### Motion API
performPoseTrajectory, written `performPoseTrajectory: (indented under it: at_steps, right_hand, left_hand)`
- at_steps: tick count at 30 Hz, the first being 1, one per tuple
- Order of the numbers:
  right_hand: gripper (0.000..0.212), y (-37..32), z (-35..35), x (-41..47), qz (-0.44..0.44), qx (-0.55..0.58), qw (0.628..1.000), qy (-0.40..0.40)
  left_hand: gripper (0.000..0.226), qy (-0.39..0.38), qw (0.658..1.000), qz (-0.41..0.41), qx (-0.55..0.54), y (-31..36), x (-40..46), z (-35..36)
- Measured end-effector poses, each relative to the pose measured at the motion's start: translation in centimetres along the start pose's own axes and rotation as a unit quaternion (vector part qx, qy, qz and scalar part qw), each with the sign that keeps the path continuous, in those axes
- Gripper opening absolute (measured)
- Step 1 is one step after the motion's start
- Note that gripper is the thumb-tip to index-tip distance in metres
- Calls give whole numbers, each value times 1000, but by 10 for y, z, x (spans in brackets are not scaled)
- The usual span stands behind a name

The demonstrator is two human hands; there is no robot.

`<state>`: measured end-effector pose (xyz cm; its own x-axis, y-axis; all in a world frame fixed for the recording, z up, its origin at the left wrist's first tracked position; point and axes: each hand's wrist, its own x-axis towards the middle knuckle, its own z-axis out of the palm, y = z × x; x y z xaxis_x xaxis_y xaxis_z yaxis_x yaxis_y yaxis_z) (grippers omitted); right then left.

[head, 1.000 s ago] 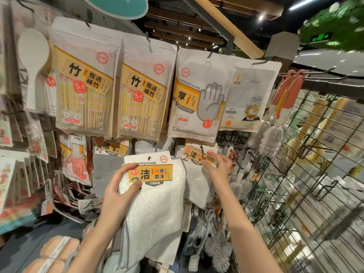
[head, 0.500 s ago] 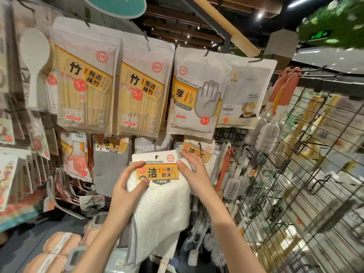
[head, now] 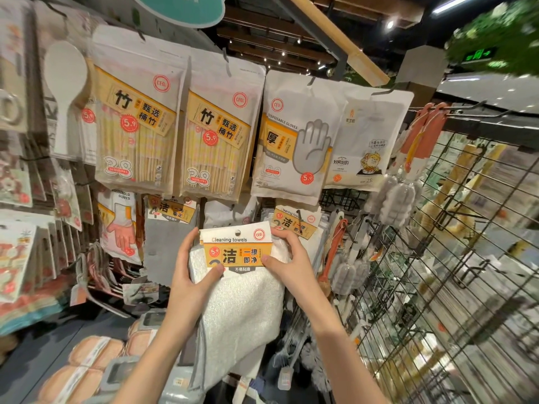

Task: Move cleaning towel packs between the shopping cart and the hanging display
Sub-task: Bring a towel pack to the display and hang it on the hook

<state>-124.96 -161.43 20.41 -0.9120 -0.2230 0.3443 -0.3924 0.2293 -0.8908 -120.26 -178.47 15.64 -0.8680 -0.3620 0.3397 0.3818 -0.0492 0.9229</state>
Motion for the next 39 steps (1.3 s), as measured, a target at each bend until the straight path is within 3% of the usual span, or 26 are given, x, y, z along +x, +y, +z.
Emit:
performPoseTrajectory:
  at_steps: [5, 13, 18, 22, 26, 31, 39]
  right_hand:
    - [43, -3, 2, -4, 26, 73, 997, -16]
    - [47, 1, 11, 2, 47, 19, 998, -37]
    - [32, -6, 13, 4, 23, 51, 998, 23]
    - [33, -8, 15, 1, 23, 46, 998, 30]
    - [33, -7, 16, -6, 40, 62, 993, 91]
    - [37, 1, 0, -21, 76, 108, 967, 216]
    - [34, 6, -17, -23, 64, 85, 955, 278]
  left_hand:
    - [53, -2, 999, -31, -17, -6, 1, -8]
    - [44, 13, 999, -40, -3, 4, 5, -15]
    - [41, -7, 998, -54, -33, 9, 8, -23]
    - [22, -22, 995, -66, -65, 9, 10, -35]
    - [21, -35, 994, -72, -75, 11, 14, -46]
    - [46, -54, 994, -71, -62, 8, 14, -61]
    - [46, -54, 994, -71, -64, 14, 13, -73]
